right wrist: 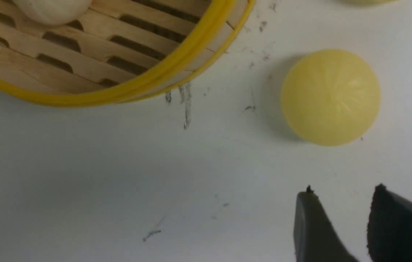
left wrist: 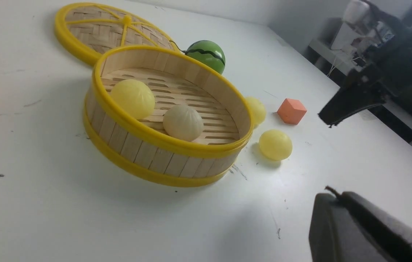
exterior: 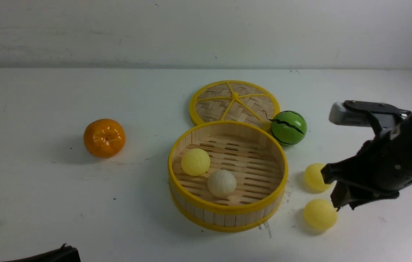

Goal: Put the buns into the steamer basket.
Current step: Use the right arm to grab a steamed stuffed bun

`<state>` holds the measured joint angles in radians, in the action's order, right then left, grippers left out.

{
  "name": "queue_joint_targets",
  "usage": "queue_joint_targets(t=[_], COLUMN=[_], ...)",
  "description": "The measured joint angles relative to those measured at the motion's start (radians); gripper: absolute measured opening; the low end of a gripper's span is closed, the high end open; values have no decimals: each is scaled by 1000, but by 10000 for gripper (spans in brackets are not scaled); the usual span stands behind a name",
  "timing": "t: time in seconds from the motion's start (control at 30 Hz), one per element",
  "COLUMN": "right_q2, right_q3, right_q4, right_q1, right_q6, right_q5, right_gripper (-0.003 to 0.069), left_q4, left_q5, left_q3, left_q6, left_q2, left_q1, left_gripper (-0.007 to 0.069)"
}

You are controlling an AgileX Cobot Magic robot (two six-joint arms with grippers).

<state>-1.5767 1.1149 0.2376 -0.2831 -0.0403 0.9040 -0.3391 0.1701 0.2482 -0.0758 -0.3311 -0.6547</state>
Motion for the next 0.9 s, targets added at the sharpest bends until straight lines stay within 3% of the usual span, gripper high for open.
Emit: queue_joint_targets(t=[0.3, 0.9], right_q2=[-285, -288], right_q3=[191, 215], right_q4=[-109, -101], right_q1=[-16, 17], right_q6=[-76, -84], right_q5=[11, 79], right_gripper=[242, 242], left_q4=[0, 0], left_q5=[-4, -19], left_q3=[0, 0], left_q6=[0, 0], left_q2=[0, 0], left_q1=[0, 0], left_gripper=[-13, -8])
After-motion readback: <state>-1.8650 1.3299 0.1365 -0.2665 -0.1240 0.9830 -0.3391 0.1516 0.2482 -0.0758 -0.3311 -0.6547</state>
